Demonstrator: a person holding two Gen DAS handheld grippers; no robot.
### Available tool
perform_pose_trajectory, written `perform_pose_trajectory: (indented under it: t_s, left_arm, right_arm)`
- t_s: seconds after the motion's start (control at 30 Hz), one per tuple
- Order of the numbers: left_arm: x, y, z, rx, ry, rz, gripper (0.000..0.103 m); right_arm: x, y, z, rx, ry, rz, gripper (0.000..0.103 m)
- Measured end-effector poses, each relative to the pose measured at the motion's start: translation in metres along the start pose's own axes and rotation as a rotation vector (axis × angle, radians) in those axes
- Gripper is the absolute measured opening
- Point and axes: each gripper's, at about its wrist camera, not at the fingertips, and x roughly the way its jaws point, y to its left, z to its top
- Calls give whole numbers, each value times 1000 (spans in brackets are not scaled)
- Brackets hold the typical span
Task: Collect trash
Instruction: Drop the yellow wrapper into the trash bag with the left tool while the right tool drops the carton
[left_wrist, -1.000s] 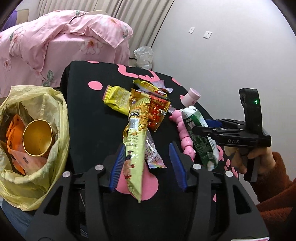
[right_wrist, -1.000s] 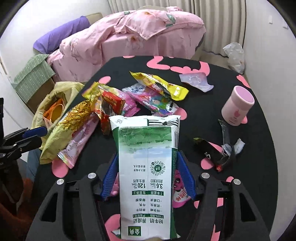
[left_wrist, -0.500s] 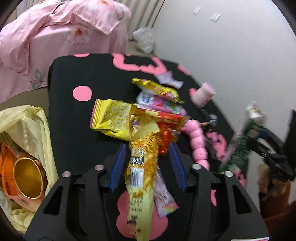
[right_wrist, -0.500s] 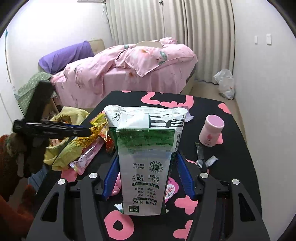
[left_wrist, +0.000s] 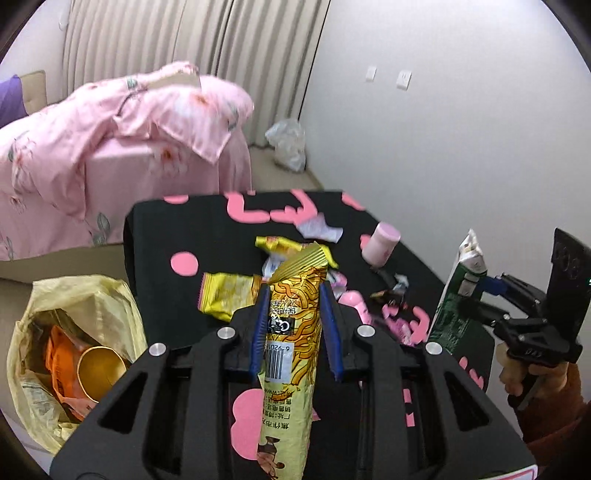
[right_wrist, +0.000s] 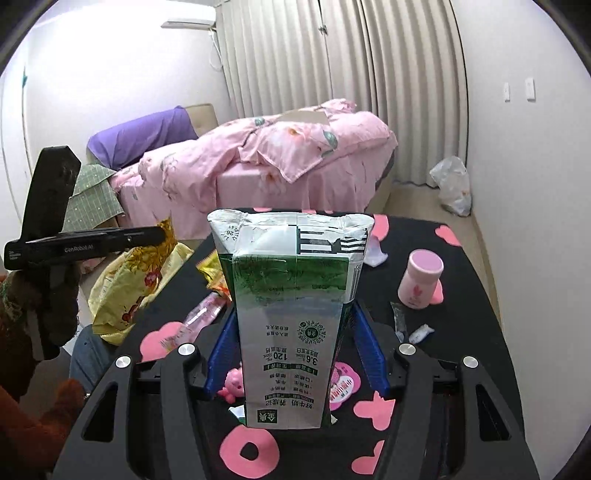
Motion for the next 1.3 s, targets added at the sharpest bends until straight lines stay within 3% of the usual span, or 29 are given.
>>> perform_pose_trajectory:
  t_s: [0.2, 0.57, 0.77, 0.9, 1.0, 1.1, 1.2, 1.3]
  left_arm:
    - [-27, 12, 0, -37, -84, 7, 26]
    - [-74, 103, -7, -212, -229, 171, 26]
    - [-98, 158, -20, -283, -409, 229, 26]
    - [-86, 209, -39, -380, -509, 235, 26]
    - [-56, 242, -56, -448, -490, 295, 26]
    - [-32, 266, -76, -512, -411, 330, 26]
    - [-32, 274, -92, -582, -377, 303, 26]
    - [-44, 266, -103, -550, -348, 369, 26]
  right_arm:
    - [-10, 18, 18, -50, -60, 23, 56]
    - [15, 78, 70, -170, -113, 135, 56]
    - [56, 115, 92, -237, -98, 217, 56]
    - [96, 141, 105, -265, -74, 275, 56]
    - [132, 160, 113, -253, -54, 331, 56]
    - [166, 178, 120, -211, -25, 396, 56]
    - [194, 199, 123, -195, -7, 464, 56]
    - [222, 224, 118, -192, 32, 536, 56]
